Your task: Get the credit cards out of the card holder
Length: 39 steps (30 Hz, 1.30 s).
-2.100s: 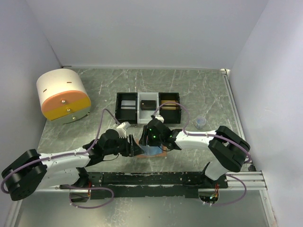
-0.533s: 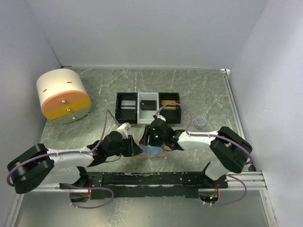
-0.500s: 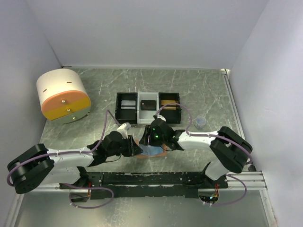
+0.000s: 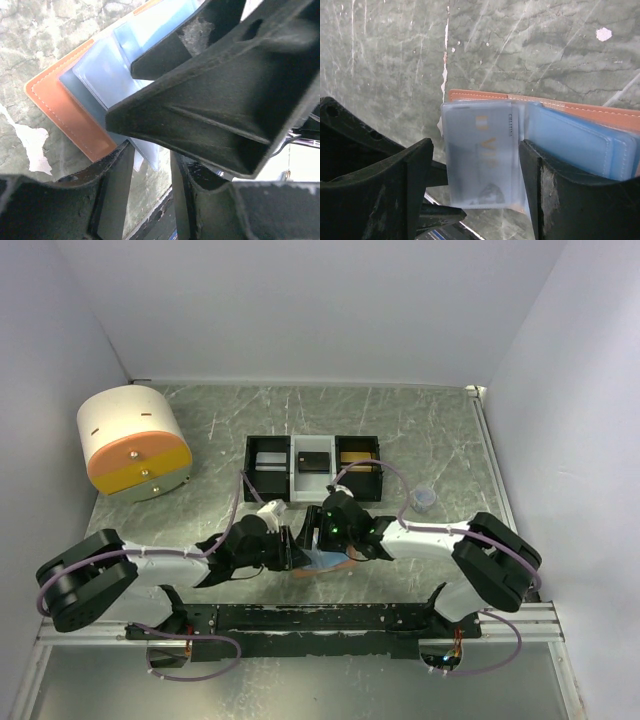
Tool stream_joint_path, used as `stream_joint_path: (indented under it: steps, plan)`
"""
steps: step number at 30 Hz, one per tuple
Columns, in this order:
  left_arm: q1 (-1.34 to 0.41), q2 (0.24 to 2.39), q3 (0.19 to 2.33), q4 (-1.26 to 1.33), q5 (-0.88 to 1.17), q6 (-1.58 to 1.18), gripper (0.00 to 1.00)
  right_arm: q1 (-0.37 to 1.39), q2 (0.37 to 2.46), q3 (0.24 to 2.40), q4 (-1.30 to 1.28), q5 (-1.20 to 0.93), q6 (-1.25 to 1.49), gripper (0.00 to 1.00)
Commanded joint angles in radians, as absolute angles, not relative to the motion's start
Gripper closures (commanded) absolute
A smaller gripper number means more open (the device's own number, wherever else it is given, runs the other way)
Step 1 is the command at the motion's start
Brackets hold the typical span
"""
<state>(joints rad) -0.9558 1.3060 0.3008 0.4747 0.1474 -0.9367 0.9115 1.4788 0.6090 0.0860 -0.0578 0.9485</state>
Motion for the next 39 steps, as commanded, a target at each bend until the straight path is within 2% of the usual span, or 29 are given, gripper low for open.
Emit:
stream_joint_path:
  steps: [1,11,16,20,22,25,28,37,39]
  plan:
    - [-0.963,1.340,0.347,0.569,0.150,-0.943,0.54,0.916,1.458,0.589,0.055,-0.091,0.963,0.29]
    - [-0.979,1.307,0.382,0.553,0.132,-0.914,0.55,0.915,1.395,0.614,0.007,-0.074,0.953,0.25]
    - [-0.982,1.317,0.420,0.536,0.157,-0.882,0.49,0.915,1.396,0.668,-0.120,0.006,0.935,0.20]
    - [-0.985,1.362,0.440,0.554,0.190,-0.877,0.47,0.915,1.379,0.660,-0.122,0.011,0.936,0.20]
    - [-0.991,1.381,0.451,0.567,0.199,-0.876,0.46,0.915,1.367,0.660,-0.128,0.019,0.939,0.23]
    - [-1.007,1.396,0.472,0.558,0.189,-0.868,0.44,0.915,1.355,0.668,-0.162,0.049,0.932,0.36]
    - [-1.019,1.408,0.494,0.532,0.174,-0.857,0.44,0.915,1.348,0.673,-0.199,0.071,0.920,0.45]
    - [-1.031,1.420,0.495,0.523,0.153,-0.862,0.43,0.914,1.306,0.651,-0.228,0.113,0.907,0.64]
    - [-1.031,1.423,0.497,0.519,0.151,-0.861,0.43,0.914,1.305,0.654,-0.238,0.122,0.905,0.64]
